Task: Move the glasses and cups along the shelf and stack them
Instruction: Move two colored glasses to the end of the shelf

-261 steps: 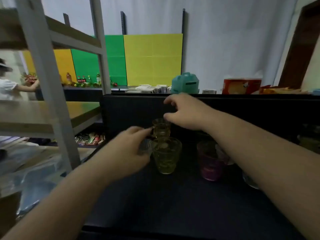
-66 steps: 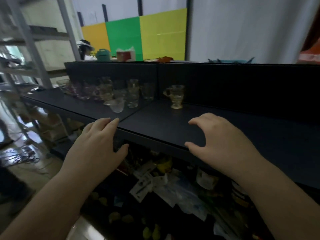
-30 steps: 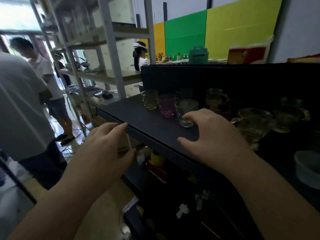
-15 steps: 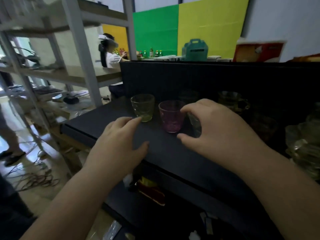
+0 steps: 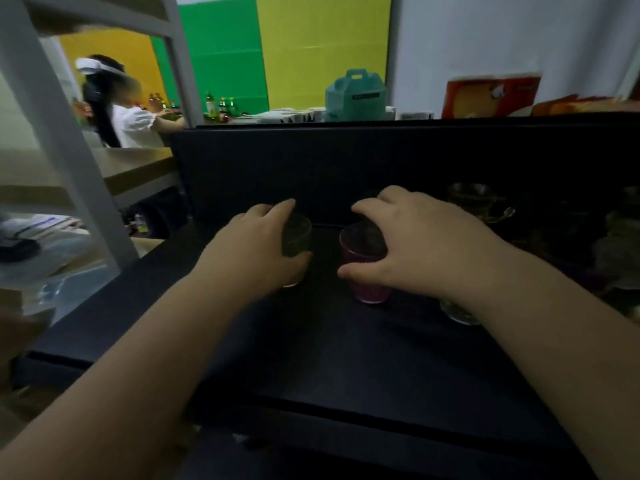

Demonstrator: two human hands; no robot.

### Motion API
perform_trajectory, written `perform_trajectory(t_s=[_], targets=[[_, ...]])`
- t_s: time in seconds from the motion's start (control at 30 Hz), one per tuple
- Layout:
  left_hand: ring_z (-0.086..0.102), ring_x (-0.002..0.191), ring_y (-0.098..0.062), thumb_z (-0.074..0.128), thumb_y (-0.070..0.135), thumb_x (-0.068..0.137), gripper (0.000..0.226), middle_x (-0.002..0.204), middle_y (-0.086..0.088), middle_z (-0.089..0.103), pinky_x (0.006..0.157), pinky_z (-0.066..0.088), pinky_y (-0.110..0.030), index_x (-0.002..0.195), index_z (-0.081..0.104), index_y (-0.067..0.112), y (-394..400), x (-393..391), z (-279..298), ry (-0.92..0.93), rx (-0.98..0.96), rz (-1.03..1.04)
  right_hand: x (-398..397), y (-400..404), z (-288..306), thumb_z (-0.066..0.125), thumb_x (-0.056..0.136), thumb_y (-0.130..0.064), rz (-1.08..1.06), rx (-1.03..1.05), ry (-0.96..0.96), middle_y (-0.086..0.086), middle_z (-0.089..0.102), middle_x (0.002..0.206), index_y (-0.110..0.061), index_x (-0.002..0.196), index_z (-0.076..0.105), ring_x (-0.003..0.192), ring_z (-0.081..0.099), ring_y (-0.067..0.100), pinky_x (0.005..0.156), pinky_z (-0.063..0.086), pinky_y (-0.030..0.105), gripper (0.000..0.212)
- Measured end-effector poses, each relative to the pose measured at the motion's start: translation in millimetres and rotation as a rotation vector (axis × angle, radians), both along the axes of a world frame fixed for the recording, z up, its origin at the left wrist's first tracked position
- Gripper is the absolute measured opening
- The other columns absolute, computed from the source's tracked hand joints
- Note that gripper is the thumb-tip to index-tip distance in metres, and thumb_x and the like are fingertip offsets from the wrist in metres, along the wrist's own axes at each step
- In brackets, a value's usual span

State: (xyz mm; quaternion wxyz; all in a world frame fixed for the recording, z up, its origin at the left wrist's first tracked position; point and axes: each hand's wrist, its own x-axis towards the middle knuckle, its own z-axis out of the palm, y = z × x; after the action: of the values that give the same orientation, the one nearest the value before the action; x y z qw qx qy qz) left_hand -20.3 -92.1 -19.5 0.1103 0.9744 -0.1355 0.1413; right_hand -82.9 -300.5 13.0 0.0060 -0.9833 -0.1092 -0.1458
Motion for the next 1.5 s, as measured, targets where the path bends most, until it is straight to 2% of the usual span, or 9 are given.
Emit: perform_trajectory(t_s=[0.23, 0.4, 0.6, 0.73, 0.83, 1.03, 1.13, 1.27, 1.5], targets=[[0.040, 0.127, -0.023, 0.060, 0.063, 0.077, 0.081, 0.145, 0.001, 0.037, 0.101, 0.042, -0.040, 0.148, 0.029, 0.037, 6, -1, -6, -0.022, 0.029, -0.032, 10, 10, -5, 0.053, 0.075, -0.080, -0.060, -0.059, 0.094, -0.001, 0.050, 0.133, -0.036, 0.145, 0.041, 0.115, 0.054, 0.023, 0.085, 0.052, 0.039, 0.084], [0.044, 0.122, -0.021, 0.061, 0.064, 0.071, 0.082, 0.139, 0.003, 0.042, 0.098, 0.043, -0.039, 0.144, 0.037, 0.038, 11, -22, -6, -0.060, 0.001, -0.035, 3, 14, -7, 0.060, 0.070, -0.076, -0.013, 0.031, 0.041, -0.004, 0.053, 0.116, -0.036, 0.136, 0.052, 0.104, 0.056, 0.020, 0.081, 0.054, 0.039, 0.077], [0.044, 0.119, -0.018, 0.059, 0.064, 0.067, 0.083, 0.135, 0.007, 0.042, 0.093, 0.044, -0.038, 0.143, 0.039, 0.038, 9, -73, 4, -0.100, -0.041, -0.042, -47, -5, 2, 0.060, 0.069, -0.077, 0.060, 0.240, -0.091, -0.011, 0.051, 0.109, -0.040, 0.133, 0.052, 0.098, 0.053, 0.012, 0.081, 0.053, 0.035, 0.074], [0.045, 0.117, -0.018, 0.058, 0.065, 0.067, 0.081, 0.132, 0.008, 0.043, 0.090, 0.044, -0.037, 0.142, 0.040, 0.040, -13, -123, 12, -0.169, -0.071, -0.090, -98, -38, 2, 0.060, 0.069, -0.077, 0.054, 0.280, -0.167, -0.012, 0.050, 0.110, -0.041, 0.133, 0.050, 0.100, 0.052, 0.009, 0.084, 0.051, 0.032, 0.074], [0.044, 0.114, -0.013, 0.061, 0.064, 0.071, 0.077, 0.130, 0.014, 0.040, 0.086, 0.045, -0.033, 0.142, 0.039, 0.042, -46, -163, 11, -0.173, -0.110, -0.180, -138, -76, -3, 0.058, 0.066, -0.079, 0.007, 0.312, -0.181, -0.014, 0.048, 0.112, -0.042, 0.134, 0.049, 0.102, 0.051, 0.007, 0.086, 0.050, 0.031, 0.077], [0.036, 0.111, 0.000, 0.056, 0.069, 0.071, 0.079, 0.127, 0.024, 0.035, 0.081, 0.037, -0.022, 0.143, 0.036, 0.043, -144, -219, 7, -0.177, -0.141, -0.407, -234, -177, -15, 0.057, 0.065, -0.079, -0.186, 0.327, -0.217, -0.020, 0.046, 0.108, -0.044, 0.132, 0.050, 0.101, 0.050, 0.003, 0.084, 0.047, 0.026, 0.076], [0.038, 0.115, -0.001, 0.052, 0.072, 0.070, 0.080, 0.126, 0.025, 0.035, 0.082, 0.037, -0.020, 0.143, 0.036, 0.044, -196, -238, 2, -0.185, -0.141, -0.523, -273, -224, -24, 0.051, 0.063, -0.082, -0.307, 0.338, -0.227, -0.021, 0.045, 0.107, -0.046, 0.131, 0.050, 0.100, 0.050, 0.003, 0.081, 0.046, 0.024, 0.077], [0.037, 0.116, 0.000, 0.057, 0.070, 0.071, 0.080, 0.128, 0.027, 0.033, 0.085, 0.037, -0.019, 0.144, 0.034, 0.045, -268, -253, -1, -0.139, -0.167, -0.706, -313, -279, -30, 0.053, 0.064, -0.082, -0.476, 0.339, -0.252, -0.019, 0.046, 0.108, -0.042, 0.133, 0.050, 0.103, 0.051, 0.005, 0.084, 0.049, 0.028, 0.079], [0.040, 0.119, -0.005, 0.056, 0.068, 0.073, 0.082, 0.133, 0.020, 0.036, 0.088, 0.041, -0.024, 0.147, 0.033, 0.040, -391, -263, -2, -0.149, -0.239, -0.998, -378, -348, -33, 0.054, 0.064, -0.081, -0.794, 0.286, -0.320, -0.016, 0.046, 0.107, -0.040, 0.133, 0.052, 0.105, 0.051, 0.009, 0.087, 0.048, 0.031, 0.080]])
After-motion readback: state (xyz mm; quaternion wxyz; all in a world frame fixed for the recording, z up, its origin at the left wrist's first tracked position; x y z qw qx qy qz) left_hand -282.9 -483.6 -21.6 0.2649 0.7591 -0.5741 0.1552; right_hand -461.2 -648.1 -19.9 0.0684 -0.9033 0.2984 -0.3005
